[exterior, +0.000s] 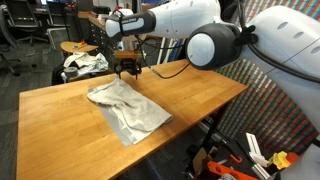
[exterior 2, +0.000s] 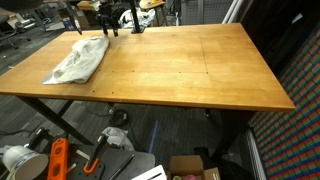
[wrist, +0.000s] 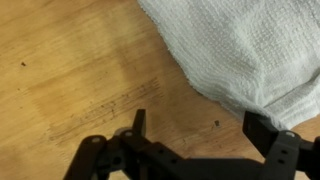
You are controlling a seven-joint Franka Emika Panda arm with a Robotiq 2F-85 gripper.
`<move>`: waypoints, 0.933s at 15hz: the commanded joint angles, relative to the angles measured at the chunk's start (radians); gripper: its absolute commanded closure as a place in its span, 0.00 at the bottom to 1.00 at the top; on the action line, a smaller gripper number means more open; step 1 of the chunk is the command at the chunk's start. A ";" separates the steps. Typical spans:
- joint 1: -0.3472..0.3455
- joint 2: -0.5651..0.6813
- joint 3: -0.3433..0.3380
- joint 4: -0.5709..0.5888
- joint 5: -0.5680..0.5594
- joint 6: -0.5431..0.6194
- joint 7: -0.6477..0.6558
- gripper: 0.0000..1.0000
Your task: Fold the cloth on the table
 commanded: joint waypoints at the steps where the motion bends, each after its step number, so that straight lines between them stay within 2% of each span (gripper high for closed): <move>1: 0.034 -0.026 -0.011 -0.019 -0.007 0.091 0.081 0.00; 4: 0.069 -0.046 -0.023 -0.034 -0.022 0.187 0.147 0.00; 6: 0.097 -0.061 -0.040 -0.040 -0.048 0.211 0.175 0.00; 9: 0.143 -0.064 -0.065 -0.037 -0.100 0.151 0.182 0.00; 14: 0.220 -0.018 -0.114 0.001 -0.169 0.015 0.284 0.00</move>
